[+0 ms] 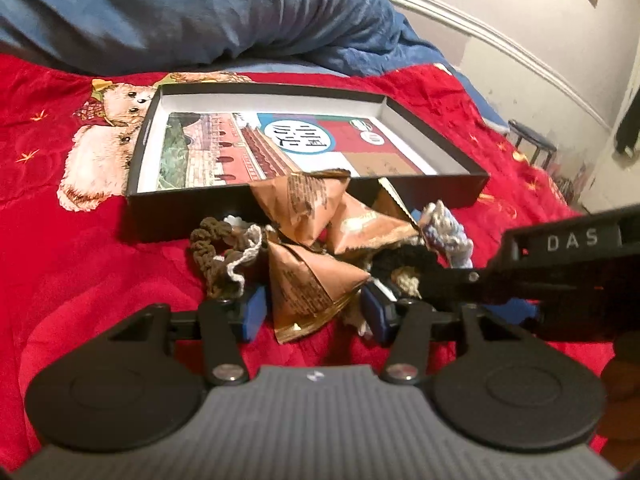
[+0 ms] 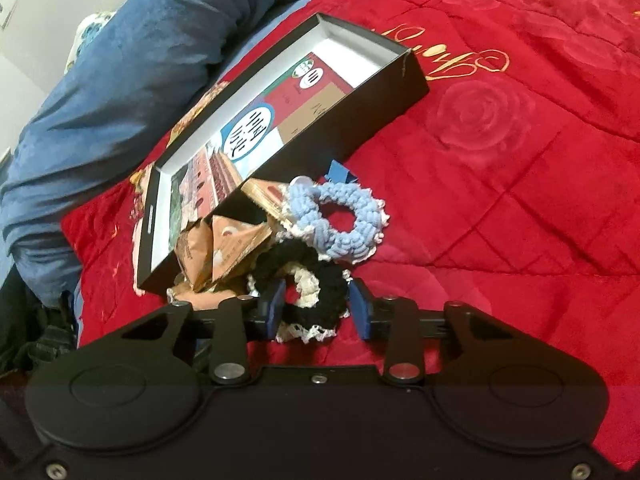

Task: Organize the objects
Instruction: 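Close the right tool on the black scrunchie while the left tool grasps a brown paper packet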

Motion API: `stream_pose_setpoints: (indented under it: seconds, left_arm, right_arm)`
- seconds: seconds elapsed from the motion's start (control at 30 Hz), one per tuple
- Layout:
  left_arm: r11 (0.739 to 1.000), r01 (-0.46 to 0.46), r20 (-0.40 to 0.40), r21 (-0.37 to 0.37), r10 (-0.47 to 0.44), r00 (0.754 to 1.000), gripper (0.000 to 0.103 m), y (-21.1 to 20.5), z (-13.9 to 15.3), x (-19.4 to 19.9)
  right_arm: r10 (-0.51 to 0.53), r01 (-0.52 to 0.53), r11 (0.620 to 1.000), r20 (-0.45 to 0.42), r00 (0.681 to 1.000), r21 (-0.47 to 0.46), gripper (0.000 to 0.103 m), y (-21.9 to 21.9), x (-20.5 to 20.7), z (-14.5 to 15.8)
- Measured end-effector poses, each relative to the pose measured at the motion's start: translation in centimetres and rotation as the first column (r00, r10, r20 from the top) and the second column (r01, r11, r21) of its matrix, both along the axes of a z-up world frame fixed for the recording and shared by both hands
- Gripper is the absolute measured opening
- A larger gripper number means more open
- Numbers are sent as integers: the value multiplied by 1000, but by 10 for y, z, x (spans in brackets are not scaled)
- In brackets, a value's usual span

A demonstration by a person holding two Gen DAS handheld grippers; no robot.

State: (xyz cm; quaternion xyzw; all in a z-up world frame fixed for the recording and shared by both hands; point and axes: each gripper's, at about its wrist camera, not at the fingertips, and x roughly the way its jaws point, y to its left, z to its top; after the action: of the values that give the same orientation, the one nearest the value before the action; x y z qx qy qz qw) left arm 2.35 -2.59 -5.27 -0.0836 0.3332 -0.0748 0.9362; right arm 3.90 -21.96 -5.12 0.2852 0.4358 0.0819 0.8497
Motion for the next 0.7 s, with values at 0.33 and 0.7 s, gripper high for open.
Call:
stream_pose_setpoints:
  seconds: [0.33,0.7]
  left_arm:
    - [1000,6,-16,12,-6,1000,37,-4,-3,4]
    - [996,-20,3,84,20,1000,29,-6,7,-12]
  right_arm:
    - [-26,26,998,5,1000,48,19,-8,7,-12]
    - [-13,11,1000,78,997,19,12,2,-14,4]
